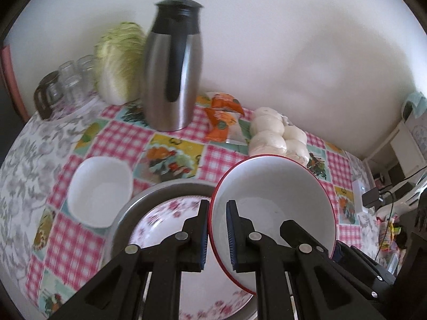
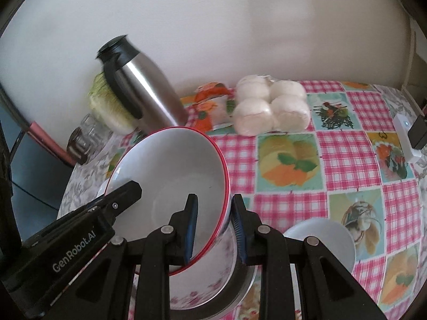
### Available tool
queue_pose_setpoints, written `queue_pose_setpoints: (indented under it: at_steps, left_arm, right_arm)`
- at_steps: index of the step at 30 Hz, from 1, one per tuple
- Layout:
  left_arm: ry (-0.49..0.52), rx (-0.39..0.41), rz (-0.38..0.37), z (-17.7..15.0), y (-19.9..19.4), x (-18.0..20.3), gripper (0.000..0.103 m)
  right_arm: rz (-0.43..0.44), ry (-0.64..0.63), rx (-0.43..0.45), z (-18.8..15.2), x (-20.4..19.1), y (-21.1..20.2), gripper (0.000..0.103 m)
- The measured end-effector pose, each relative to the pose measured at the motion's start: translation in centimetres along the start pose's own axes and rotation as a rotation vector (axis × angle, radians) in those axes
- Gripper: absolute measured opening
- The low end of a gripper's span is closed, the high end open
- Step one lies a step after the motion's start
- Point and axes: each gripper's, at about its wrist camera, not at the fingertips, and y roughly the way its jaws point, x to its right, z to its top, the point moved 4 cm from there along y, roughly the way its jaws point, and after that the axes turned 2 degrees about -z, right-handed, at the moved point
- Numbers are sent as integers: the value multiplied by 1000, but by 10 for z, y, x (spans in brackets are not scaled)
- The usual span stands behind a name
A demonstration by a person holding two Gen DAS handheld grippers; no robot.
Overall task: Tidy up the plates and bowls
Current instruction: 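Lift the red-rimmed bowl with both grippers and carry it over the basin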
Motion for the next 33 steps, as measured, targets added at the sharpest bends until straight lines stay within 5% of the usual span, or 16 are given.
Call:
queue_pose_setpoints:
  at_steps: [12, 33]
  left_arm:
    - [-80, 22, -50, -29, -47, -45, 14]
    - [-182, -42, -141, -42, -35, -76, 14]
  right_arm:
    - [-7, -73, -32, -32, -49, -28, 28]
    - [-58, -124, -99, -50, -65, -14, 28]
